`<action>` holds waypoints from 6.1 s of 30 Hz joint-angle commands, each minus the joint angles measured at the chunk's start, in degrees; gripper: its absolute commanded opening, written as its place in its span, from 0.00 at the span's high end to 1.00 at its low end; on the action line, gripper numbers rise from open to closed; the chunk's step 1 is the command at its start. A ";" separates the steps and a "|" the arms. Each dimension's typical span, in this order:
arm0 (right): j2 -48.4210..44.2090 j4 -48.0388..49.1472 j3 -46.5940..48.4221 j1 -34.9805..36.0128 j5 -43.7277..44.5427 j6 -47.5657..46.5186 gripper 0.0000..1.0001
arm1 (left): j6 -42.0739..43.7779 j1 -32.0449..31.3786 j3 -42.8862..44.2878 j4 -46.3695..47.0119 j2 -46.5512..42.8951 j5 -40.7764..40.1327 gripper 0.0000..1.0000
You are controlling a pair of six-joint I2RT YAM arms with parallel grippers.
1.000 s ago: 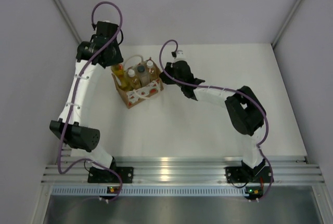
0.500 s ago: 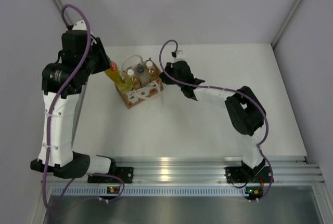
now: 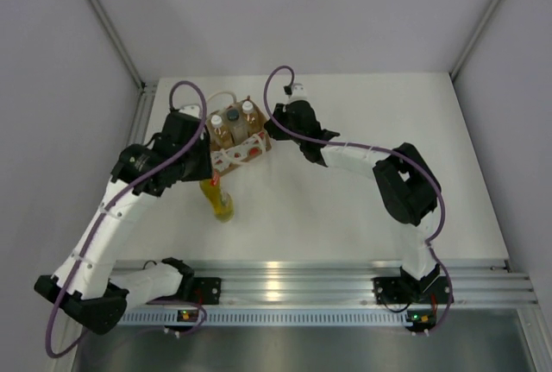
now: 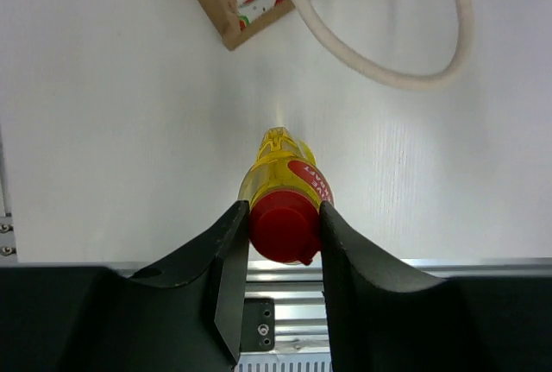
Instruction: Take the personal care products out of the canvas bag
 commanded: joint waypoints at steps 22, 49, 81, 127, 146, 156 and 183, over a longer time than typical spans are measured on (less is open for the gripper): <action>-0.85 -8.33 0.61 0.11 0.34 -2.51 0.99 | -23.68 -26.25 -26.79 16.83 -5.58 -30.57 0.77; -3.75 -5.51 -2.99 0.20 -1.06 -1.80 0.97 | -9.09 0.55 8.28 21.49 20.43 -19.50 0.37; -2.87 -5.43 -2.73 0.11 -1.68 -3.12 0.97 | -7.95 7.76 9.86 26.06 36.25 -14.22 0.40; -2.08 -5.95 -1.93 0.11 -0.80 -1.19 0.98 | 0.40 7.85 26.64 17.54 20.97 -0.78 1.00; -2.17 -7.54 -0.44 0.11 -0.62 -1.28 0.97 | -0.21 6.62 25.95 16.83 9.89 30.06 1.00; -2.43 -8.59 0.44 0.20 -0.45 -1.63 0.97 | 0.85 -12.61 14.36 16.92 6.29 9.53 1.00; -2.43 -10.52 1.32 0.47 0.78 -1.28 0.97 | -24.64 -46.11 -3.41 27.38 15.50 -28.64 1.00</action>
